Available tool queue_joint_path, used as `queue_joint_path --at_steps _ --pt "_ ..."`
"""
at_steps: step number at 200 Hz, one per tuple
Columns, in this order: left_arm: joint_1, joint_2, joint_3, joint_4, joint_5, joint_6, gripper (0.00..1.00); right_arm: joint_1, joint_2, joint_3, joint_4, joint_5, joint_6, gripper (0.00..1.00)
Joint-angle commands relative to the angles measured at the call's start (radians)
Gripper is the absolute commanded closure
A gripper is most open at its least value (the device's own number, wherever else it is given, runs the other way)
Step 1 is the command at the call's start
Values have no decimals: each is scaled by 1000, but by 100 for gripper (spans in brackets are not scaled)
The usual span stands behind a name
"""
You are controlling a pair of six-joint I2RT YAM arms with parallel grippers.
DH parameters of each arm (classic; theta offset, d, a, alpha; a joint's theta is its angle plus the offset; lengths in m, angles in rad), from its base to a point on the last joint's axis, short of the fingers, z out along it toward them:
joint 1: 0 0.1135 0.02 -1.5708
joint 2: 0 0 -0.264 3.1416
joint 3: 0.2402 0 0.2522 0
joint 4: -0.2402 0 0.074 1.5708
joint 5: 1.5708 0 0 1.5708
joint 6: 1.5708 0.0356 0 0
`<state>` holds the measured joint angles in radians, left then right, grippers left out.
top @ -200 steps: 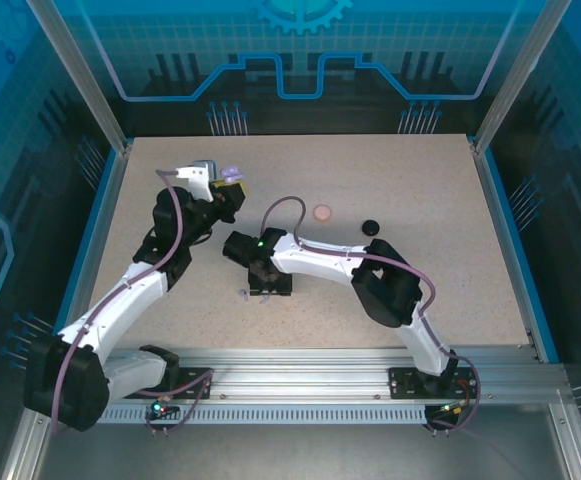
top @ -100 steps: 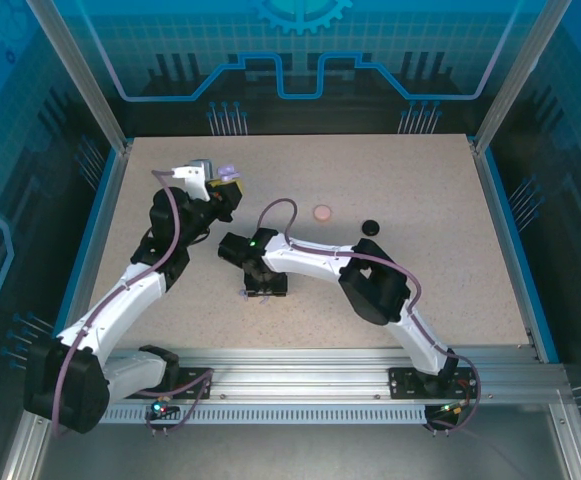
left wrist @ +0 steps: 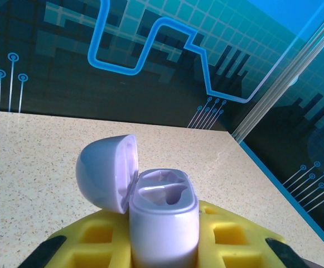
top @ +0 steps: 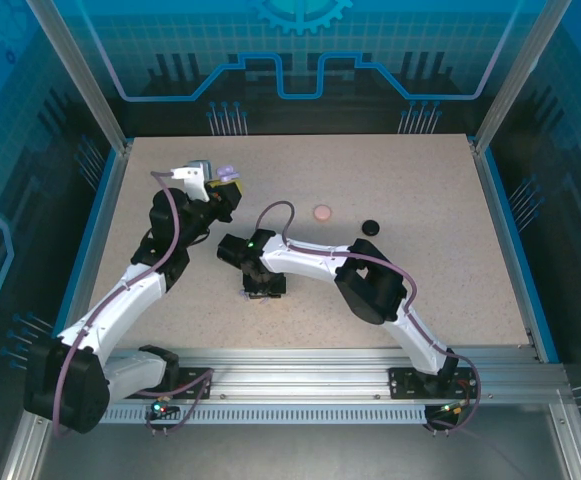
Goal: Insert the wireless bluetooth earbuds into the charging case
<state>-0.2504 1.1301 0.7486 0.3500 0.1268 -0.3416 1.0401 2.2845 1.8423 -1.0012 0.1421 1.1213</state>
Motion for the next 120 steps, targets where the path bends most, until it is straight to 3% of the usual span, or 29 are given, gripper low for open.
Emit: queue_joint_path --at_steps 1,120 --pt "11 -12 -12 46 -3 -4 100 9 15 4 -30 1 0 74" --pt "11 -9 4 19 34 -10 100 -56 -205 -244 5 125 -103 79"
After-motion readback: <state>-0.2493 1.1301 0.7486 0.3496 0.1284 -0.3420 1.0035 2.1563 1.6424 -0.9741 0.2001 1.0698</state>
